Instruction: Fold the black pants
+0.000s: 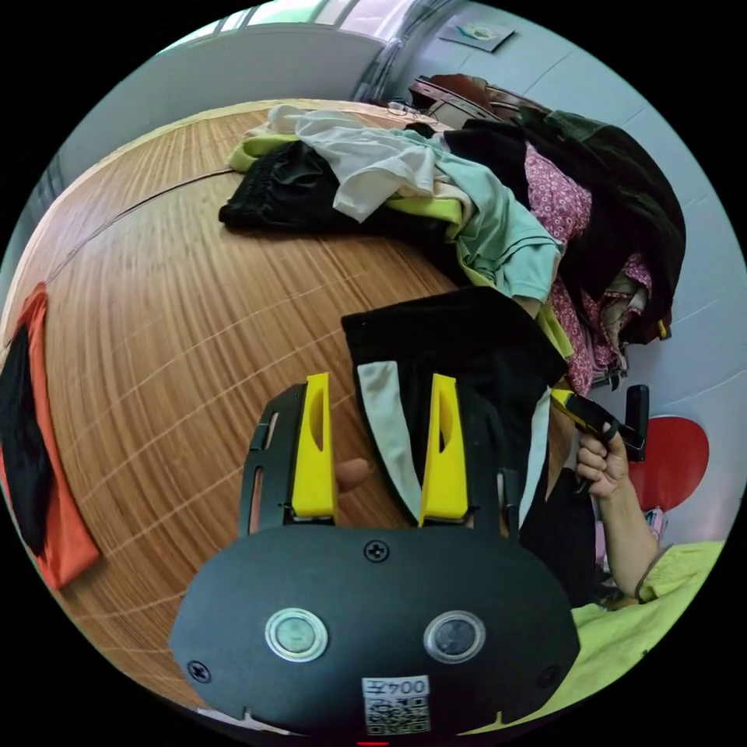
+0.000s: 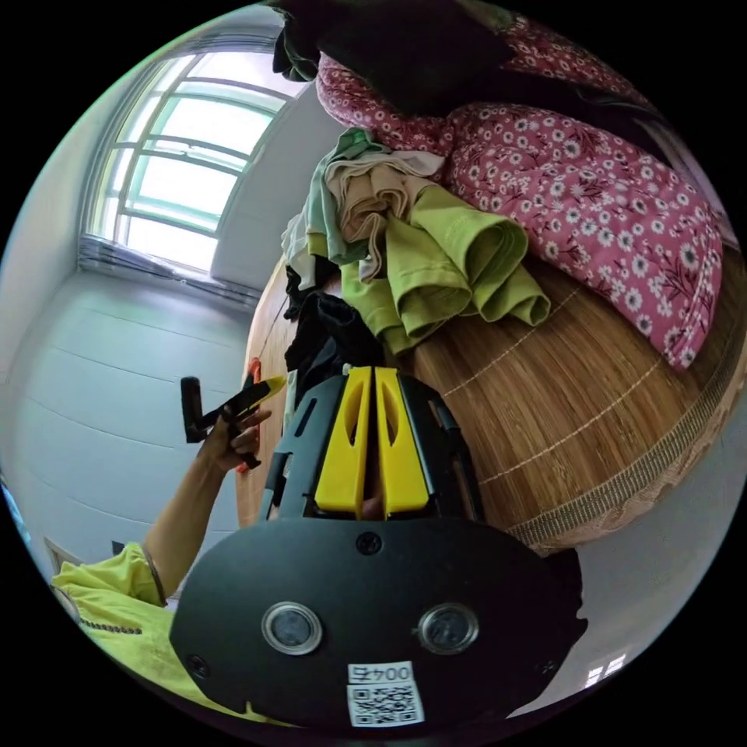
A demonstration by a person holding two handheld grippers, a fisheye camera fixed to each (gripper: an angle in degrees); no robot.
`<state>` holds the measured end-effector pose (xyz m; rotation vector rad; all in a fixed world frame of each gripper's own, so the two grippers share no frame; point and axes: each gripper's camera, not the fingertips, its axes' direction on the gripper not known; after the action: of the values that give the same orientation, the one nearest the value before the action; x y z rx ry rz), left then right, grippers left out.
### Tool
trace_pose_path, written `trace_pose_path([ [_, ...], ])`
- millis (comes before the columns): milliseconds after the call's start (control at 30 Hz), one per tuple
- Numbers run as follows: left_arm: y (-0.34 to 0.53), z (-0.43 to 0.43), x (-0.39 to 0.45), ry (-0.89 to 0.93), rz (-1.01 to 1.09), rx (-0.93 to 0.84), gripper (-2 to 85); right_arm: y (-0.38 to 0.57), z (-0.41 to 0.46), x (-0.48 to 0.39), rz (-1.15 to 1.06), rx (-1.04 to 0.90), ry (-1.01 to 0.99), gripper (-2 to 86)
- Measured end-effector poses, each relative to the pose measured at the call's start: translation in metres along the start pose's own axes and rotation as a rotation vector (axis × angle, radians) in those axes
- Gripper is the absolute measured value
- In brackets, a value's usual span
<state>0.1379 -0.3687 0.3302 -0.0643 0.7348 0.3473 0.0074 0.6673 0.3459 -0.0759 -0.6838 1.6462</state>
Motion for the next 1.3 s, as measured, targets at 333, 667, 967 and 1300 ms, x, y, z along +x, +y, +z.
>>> trace_pose_path([
  [333,-0.025,0.018,-0.052,0.14,-0.107,0.066,13.2,-0.005,-0.002,-0.023,-0.121,0.028,0.03,15.6],
  [667,0.013,0.013,-0.093,0.262,-0.26,0.151,6.5,-0.01,0.013,-0.011,-0.033,0.071,0.12,11.1],
  [967,0.039,0.018,-0.138,0.218,-0.21,0.068,9.4,-0.015,0.017,0.008,-0.036,0.008,-0.012,8.3],
  [1300,0.078,0.04,-0.182,0.468,-0.315,0.137,4.1,-0.013,-0.006,-0.017,-0.1,0.072,0.027,4.8],
])
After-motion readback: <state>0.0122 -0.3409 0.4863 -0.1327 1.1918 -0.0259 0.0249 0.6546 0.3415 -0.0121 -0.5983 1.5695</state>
